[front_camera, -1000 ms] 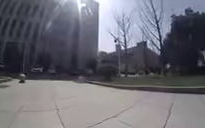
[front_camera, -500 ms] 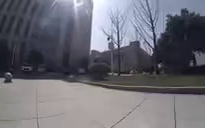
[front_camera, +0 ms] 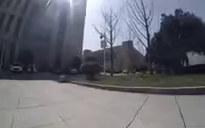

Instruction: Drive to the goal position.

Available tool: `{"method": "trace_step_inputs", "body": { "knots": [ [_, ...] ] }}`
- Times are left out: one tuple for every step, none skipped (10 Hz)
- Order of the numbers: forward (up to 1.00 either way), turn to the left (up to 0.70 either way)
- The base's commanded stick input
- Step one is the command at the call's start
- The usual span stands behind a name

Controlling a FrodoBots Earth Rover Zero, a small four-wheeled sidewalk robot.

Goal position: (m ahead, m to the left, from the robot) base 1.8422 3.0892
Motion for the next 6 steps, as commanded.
{"method": "trace_step_inputs", "body": {
  "knots": [
    [0.7, -0.14],
    [0.7, -0.14],
    [0.7, -0.14],
    [0.7, -0.14],
    [0.56, -0.21],
    [0.45, -0.27]
  ]
}}
